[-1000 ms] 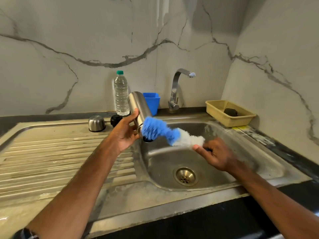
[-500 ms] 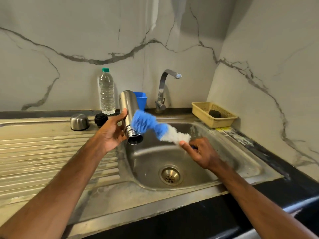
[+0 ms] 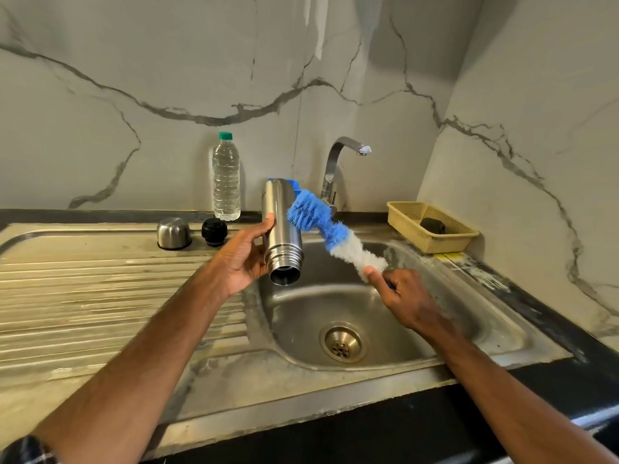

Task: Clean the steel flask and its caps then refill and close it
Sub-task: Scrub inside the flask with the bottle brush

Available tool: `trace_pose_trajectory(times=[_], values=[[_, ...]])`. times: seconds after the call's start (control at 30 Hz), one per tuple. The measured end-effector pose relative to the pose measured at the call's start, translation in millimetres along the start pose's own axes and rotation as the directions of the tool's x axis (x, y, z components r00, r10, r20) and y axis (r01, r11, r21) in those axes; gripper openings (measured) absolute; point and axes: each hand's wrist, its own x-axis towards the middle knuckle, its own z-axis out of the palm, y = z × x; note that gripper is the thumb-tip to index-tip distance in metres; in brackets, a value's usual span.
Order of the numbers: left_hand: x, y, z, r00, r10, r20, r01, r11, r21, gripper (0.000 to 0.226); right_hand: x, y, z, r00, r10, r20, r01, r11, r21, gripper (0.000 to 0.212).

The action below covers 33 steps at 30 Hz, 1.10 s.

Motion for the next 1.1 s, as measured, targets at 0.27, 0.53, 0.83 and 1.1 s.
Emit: trace_pose_trajectory(times=[0.27, 0.53, 0.83, 1.1], values=[[-4.5, -5.6, 8.2, 0.999, -0.035, 0.004, 0.034, 0.998, 0.054, 0.095, 0.9, 0.0, 4.6, 1.000, -0.011, 0.012, 0.011, 1.000, -0.011, 0.066], [-9.6, -10.2, 14.9, 0.999, -0.048, 0.018, 0.046, 0.993, 0.106, 0.069, 2.8, 3.2, 5.2, 1.000, 0.006, 0.021, -0.005, 0.999, -0.039, 0.068], [-10.0, -15.1, 19.2, 0.994, -0.069, 0.080, 0.052, 0.977, 0.208, 0.093, 5.1, 0.3, 2.7, 0.996, 0.085, -0.034, -0.088, 0.990, -0.108, 0.062], [-16.8, -15.8, 27.0, 0.993, -0.079, 0.090, 0.050, 0.957, 0.285, 0.072, 8.7, 0.7, 0.6, 0.982, 0.175, -0.067, -0.182, 0.978, -0.104, 0.062]])
